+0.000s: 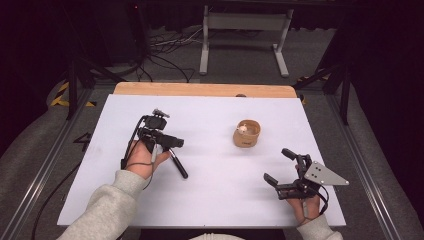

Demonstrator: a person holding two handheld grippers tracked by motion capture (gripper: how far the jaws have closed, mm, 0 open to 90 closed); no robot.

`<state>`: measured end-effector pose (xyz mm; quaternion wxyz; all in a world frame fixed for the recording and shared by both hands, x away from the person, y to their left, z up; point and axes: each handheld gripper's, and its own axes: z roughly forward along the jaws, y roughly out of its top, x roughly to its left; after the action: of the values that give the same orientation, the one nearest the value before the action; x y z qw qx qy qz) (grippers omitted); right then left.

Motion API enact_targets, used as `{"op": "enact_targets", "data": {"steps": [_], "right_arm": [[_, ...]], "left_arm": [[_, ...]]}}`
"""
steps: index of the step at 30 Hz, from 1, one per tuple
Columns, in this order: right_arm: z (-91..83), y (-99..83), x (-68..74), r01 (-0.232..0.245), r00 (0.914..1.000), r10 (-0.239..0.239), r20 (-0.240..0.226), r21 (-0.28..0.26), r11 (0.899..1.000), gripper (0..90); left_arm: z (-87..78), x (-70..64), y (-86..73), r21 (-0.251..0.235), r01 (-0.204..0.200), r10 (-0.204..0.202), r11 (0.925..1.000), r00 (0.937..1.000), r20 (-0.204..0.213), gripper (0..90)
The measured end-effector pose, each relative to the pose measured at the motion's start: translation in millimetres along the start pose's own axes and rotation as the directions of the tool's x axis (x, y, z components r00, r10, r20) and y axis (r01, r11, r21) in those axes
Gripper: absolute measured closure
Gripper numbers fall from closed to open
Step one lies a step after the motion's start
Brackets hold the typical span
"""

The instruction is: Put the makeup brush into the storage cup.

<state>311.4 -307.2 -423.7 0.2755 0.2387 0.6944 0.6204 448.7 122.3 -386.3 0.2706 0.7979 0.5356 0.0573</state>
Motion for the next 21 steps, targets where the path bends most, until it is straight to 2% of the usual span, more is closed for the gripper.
{"op": "enact_targets", "data": {"steps": [2,6,12,21], "right_arm": [[-0.3,-0.2,-0.1,0.003,1.0,-0.003,-0.001,0.002,1.0,0.7],[-0.7,-0.6,-0.3,-0.003,1.0,0.003,-0.002,0.002,1.0,0.7],[0.2,-1.1,0.0,0.001,0.9999,-0.001,-0.011,0.006,1.0,0.9],[0.3,-1.0,0.5,0.002,0.9999,-0.002,-0.012,0.007,1.0,1.1]], "left_arm": [[3.2,0.6,0.0,0.009,0.024,-0.024,0.9997,0.9997,0.006,1.2],[8.8,4.8,0.6,0.045,0.042,-0.042,0.9981,0.9991,0.004,1.5],[16.0,9.1,0.8,0.066,0.055,-0.055,0.9963,0.9985,-0.005,2.0],[22.9,8.3,2.1,0.115,0.044,-0.043,0.9924,0.999,-0.012,2.6]]}}
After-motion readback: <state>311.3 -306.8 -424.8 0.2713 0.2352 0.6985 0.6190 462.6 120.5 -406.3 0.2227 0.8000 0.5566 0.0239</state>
